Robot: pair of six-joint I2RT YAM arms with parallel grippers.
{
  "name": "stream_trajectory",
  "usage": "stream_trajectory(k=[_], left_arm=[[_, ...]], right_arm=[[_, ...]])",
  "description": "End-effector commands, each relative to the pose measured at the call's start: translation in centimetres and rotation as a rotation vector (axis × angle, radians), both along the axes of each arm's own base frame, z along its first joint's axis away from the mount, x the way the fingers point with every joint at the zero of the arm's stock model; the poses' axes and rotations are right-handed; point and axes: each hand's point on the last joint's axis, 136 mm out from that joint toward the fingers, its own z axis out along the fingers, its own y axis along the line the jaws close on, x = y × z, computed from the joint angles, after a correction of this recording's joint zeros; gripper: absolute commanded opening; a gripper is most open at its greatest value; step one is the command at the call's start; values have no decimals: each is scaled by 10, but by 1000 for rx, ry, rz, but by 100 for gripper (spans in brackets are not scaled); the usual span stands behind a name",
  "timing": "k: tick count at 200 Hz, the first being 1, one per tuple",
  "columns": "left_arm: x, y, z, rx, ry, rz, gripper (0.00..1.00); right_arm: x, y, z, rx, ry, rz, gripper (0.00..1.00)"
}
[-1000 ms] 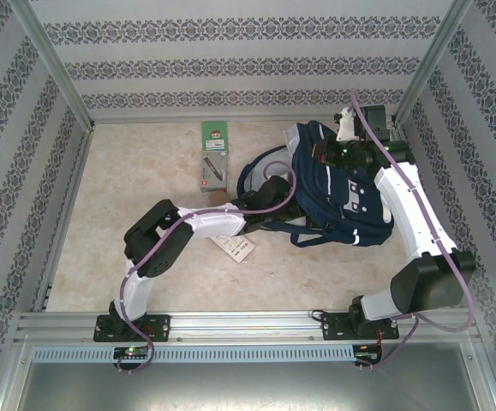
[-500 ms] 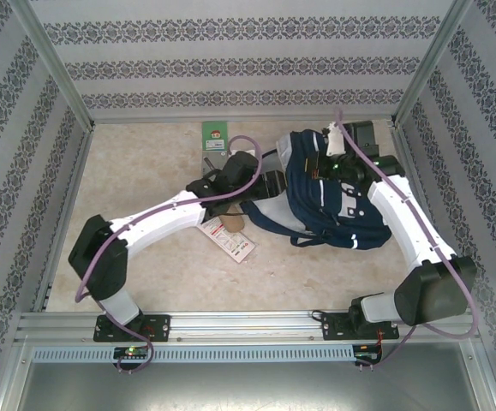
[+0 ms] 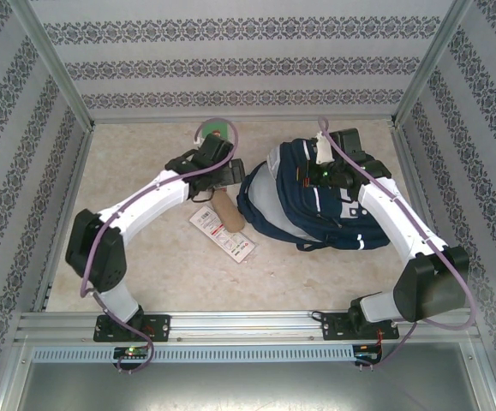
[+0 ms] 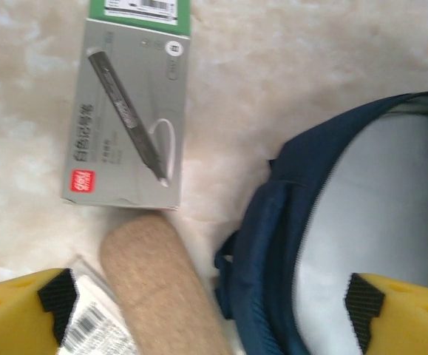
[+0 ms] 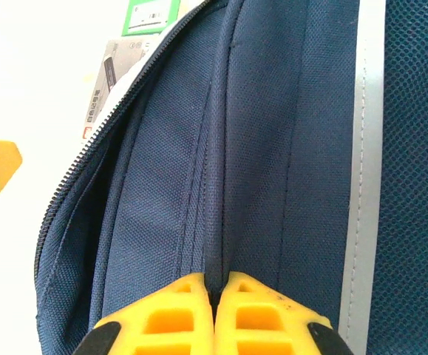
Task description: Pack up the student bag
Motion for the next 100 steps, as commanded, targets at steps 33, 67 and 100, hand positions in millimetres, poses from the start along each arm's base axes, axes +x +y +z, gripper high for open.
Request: stream_trajectory(k=[33,67,100], left_arm=[[26,29,-53,364,143,21,99],[42,37,-74,376,185,51,99],[54,46,-93,366,227,61,99]], right_arm=[[11,4,37,31,-98,-6,0],[9,5,44,42,-105,-3,0],[8,6,45,46,-105,-1,0]])
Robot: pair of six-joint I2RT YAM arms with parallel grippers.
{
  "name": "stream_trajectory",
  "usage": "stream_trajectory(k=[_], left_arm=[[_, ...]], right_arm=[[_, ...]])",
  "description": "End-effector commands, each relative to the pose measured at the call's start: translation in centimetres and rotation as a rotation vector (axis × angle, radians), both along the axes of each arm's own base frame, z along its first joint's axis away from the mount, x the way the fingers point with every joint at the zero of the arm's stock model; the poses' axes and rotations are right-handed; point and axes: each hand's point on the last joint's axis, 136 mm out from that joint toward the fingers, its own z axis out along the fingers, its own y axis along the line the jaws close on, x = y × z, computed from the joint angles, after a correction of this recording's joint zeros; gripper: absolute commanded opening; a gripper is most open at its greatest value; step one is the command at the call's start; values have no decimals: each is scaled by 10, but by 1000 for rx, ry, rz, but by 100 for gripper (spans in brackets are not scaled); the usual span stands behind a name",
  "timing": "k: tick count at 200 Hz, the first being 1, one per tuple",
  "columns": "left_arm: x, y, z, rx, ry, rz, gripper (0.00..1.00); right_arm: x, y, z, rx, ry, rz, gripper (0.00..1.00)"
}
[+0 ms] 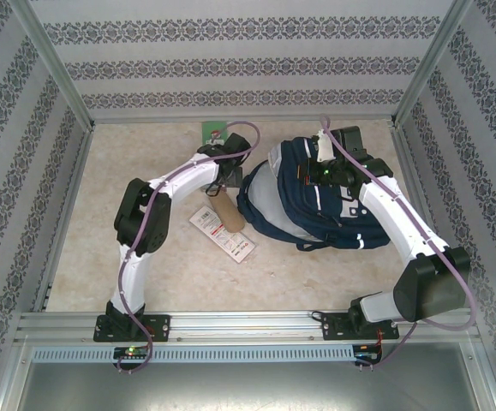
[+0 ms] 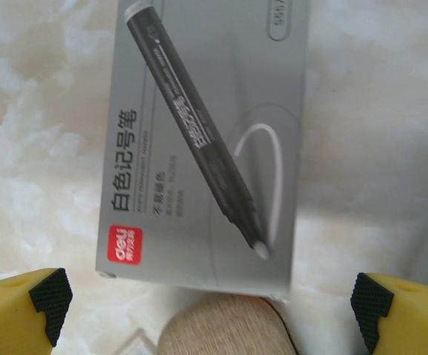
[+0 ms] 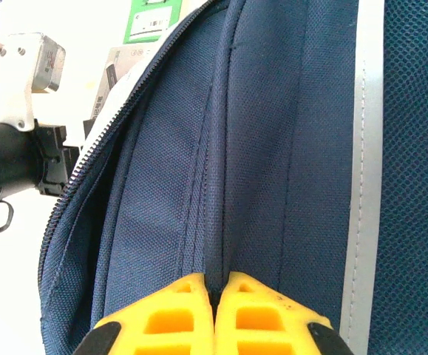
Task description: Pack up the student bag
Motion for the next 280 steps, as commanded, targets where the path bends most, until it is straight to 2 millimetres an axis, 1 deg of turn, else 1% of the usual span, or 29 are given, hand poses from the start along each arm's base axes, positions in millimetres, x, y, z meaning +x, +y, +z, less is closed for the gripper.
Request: stream_trajectory(k=[1,70,95,129,142,150,158,168,177,184,209,238,263,280], left_arm=[[7,19,0,38,29,16,99],[19,19,-41,-65,116,32,99],[21,15,-47,-94,124,24,99],[22,17,-55,-106,137,31,100],[22,20,-58,-107,143,34,95],[22,20,-58,-107,143,34,89],[22,20,-56,-108,141,34,85],[22,19,-51,-114,129,34,83],[22,19,-46,-123,117,35,76],[22,19,-42,-128,107,38,73],[20,19,-27,-143,80,44,75],[15,17,-2,-168,44,43,75],[7,9,22,-198,15,37,76],[-1,-1,37,-228,-2,29,76]], right_arm=[[7,6,38,41,-103,5,0],[7,6,38,46,-101,7,0],[7,7,37,45,-98,9,0],[7,7,36,47,-95,8,0],[7,7,37,49,-96,8,0],[6,7,37,48,-96,8,0],[7,7,37,48,-96,7,0],[7,7,37,49,-97,7,0],[7,8,37,50,-96,8,0],[7,8,38,51,-98,7,0],[8,8,38,55,-98,6,0],[10,7,44,59,-110,3,0],[13,4,53,75,-123,-5,0],[15,0,60,90,-134,-19,0]])
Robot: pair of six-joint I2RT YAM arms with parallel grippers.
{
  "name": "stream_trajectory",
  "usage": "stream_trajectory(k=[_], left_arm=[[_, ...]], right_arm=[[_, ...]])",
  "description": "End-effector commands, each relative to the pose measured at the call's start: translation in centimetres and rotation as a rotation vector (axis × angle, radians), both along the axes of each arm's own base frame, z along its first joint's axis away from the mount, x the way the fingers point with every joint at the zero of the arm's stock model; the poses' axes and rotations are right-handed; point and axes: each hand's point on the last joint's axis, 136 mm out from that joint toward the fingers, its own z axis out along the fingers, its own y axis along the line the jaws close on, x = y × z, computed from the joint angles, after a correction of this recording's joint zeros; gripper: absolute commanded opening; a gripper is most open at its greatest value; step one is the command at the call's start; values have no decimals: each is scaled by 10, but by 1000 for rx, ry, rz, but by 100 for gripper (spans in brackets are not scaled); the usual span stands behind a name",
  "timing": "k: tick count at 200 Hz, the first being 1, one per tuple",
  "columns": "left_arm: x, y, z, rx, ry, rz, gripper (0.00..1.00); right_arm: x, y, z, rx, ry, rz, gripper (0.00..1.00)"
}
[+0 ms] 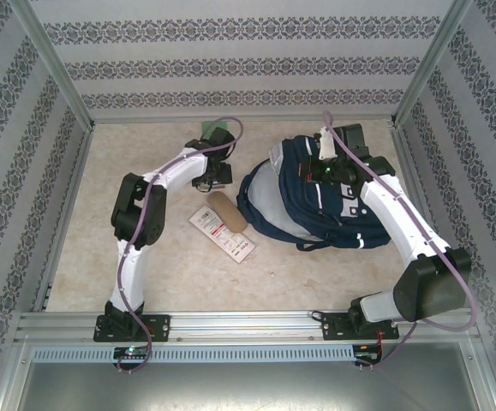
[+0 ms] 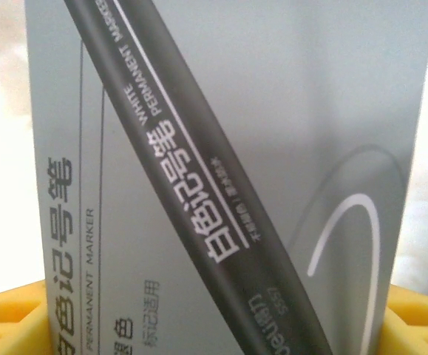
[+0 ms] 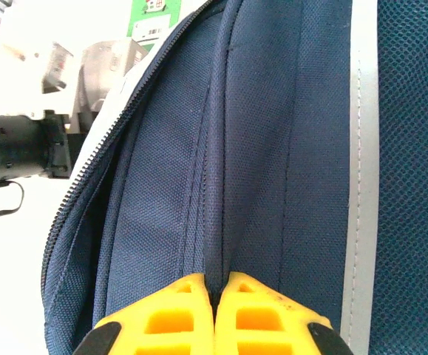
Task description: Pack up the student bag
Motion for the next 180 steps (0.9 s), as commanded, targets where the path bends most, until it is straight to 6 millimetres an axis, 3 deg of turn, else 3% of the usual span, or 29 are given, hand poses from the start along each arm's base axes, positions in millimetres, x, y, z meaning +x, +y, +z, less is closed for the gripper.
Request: stream_trajectory(k=[1,33,64,123,152,180], left_arm=[[-10,-13,49,-63,-74,7,76],[-29,-48,76,-135,-110,-22,77],[-52,-100,82,-220,-115,-58,78],[-93,-194,55,-340,-109,-121,78],[-96,-222,48,-383,-121,-142,79],[-94,-240,28,-415,-95,-141,80]], right_arm=[[14,2,52,76,-141,1,0],[18,-4,64,117,-157,-17,0],[20,-5,74,152,-170,-19,0],[18,0,94,215,-190,-6,0],[17,3,93,243,-181,3,0],[16,6,94,263,-177,12,0]])
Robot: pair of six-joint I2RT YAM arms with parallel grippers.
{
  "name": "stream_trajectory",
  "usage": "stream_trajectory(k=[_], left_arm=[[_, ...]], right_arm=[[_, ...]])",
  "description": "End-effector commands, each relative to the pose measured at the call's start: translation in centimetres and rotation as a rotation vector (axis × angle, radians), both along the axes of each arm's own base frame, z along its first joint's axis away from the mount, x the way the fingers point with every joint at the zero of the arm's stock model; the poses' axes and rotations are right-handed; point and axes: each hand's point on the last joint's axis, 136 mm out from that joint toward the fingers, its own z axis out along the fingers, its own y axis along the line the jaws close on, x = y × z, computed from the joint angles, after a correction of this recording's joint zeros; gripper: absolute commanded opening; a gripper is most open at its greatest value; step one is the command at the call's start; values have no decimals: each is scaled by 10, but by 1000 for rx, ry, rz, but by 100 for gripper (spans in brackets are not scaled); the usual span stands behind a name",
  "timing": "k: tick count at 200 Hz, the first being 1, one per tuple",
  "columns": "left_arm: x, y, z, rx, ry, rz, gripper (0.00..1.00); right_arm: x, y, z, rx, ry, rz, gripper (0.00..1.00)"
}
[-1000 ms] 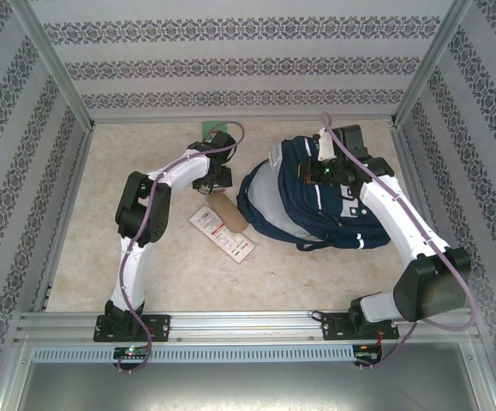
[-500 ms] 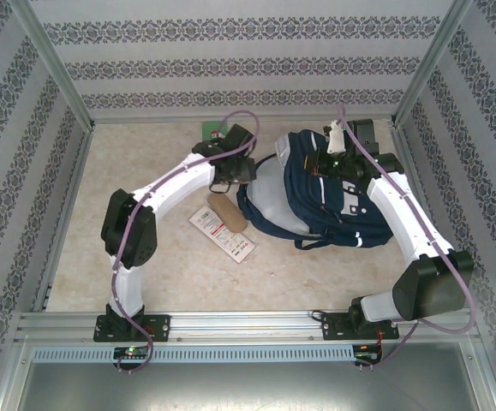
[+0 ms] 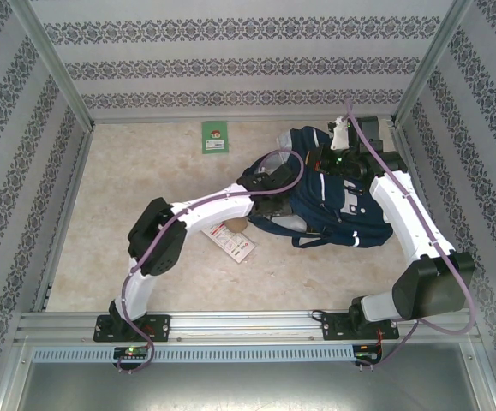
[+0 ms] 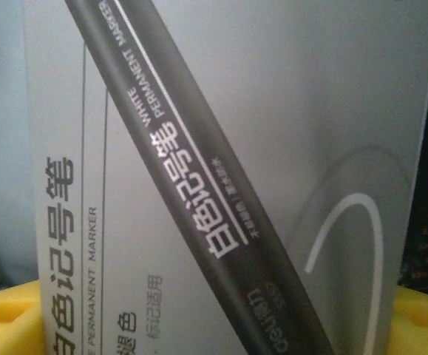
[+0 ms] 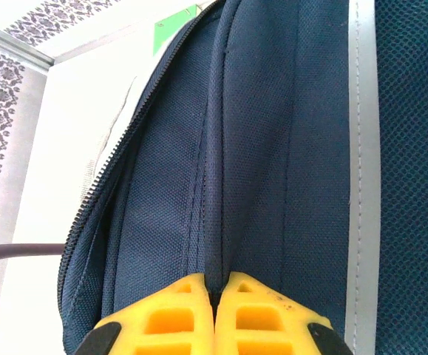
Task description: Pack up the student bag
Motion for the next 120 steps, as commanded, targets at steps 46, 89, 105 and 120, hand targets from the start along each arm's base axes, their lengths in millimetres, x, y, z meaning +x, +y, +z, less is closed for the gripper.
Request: stream_trajectory(k=[46,89,105,120], left_arm=[[28,-38,-3,-82,-66,29,87],[28,-35,-1,-59,-66,29,100],[29,-30,3,-50,-74,32,100],[29,-24,8,-38,-81,37,100]], right_arm=[[6,21,63,125,-191,77,0],[6,19,59,112,-189,73,0],[7,18,58,109,-187,70,0],[8,18,57,105,-187,71,0]])
